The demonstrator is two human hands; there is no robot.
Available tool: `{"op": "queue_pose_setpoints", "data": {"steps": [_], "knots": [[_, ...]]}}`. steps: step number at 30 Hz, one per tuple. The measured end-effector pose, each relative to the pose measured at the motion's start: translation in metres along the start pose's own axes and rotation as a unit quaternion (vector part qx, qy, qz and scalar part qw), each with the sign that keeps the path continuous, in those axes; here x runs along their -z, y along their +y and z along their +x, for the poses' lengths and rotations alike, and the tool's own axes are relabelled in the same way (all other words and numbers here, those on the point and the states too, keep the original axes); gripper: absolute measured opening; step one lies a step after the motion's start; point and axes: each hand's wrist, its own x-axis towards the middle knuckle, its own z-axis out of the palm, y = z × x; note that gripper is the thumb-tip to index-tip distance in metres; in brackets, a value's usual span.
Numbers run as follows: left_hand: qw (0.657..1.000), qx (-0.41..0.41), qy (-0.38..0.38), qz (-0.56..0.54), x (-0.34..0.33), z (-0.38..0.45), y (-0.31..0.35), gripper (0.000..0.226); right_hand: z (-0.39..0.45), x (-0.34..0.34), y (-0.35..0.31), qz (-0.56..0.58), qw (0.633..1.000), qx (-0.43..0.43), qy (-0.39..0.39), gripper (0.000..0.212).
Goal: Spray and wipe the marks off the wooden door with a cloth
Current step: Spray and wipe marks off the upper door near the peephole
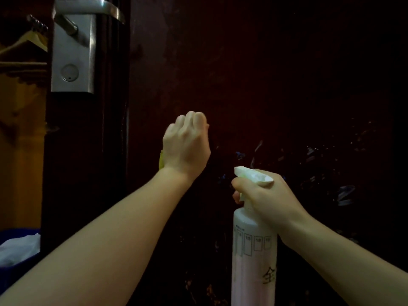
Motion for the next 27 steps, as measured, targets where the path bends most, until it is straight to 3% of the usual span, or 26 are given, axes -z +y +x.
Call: {"op": "queue_pose_setpoints", "data": {"steps": [3,6,10,15,18,21,24,27], "knots": [[0.991,-0.133,-0.018,0.000,-0.001,0.000,0.004,0.006,0.004,0.005,0.003,0.028,0.999,-0.013,0.034,0.023],[0.958,-0.277,-0.067,-0.018,0.002,-0.016,0.010,0.003,0.006,0.009,0.006,0.053,0.997,-0.032,0.055,0.016],[0.930,-0.341,-0.129,-0.041,0.006,-0.063,0.015,0.002,0.005,0.004,0.011,0.035,0.997,-0.016,0.060,0.020],[0.953,-0.277,-0.116,-0.041,0.005,-0.074,0.010,0.009,0.002,0.004,0.010,0.027,0.997,0.009,0.069,0.026],[0.989,-0.129,-0.059,-0.040,0.001,-0.048,0.009,0.009,0.006,0.010,0.000,0.025,0.998,0.009,0.052,0.033],[0.999,-0.026,-0.010,-0.036,-0.005,-0.014,0.012,0.009,0.012,0.013,-0.006,0.002,0.998,0.026,0.051,0.026],[0.999,0.023,0.019,-0.032,-0.011,0.007,0.017,0.010,0.014,0.015,-0.003,-0.007,0.997,0.033,0.063,0.027],[0.999,0.015,0.019,-0.021,-0.012,0.011,0.018,0.011,0.013,0.020,0.002,0.005,0.998,0.019,0.063,0.026]]}}
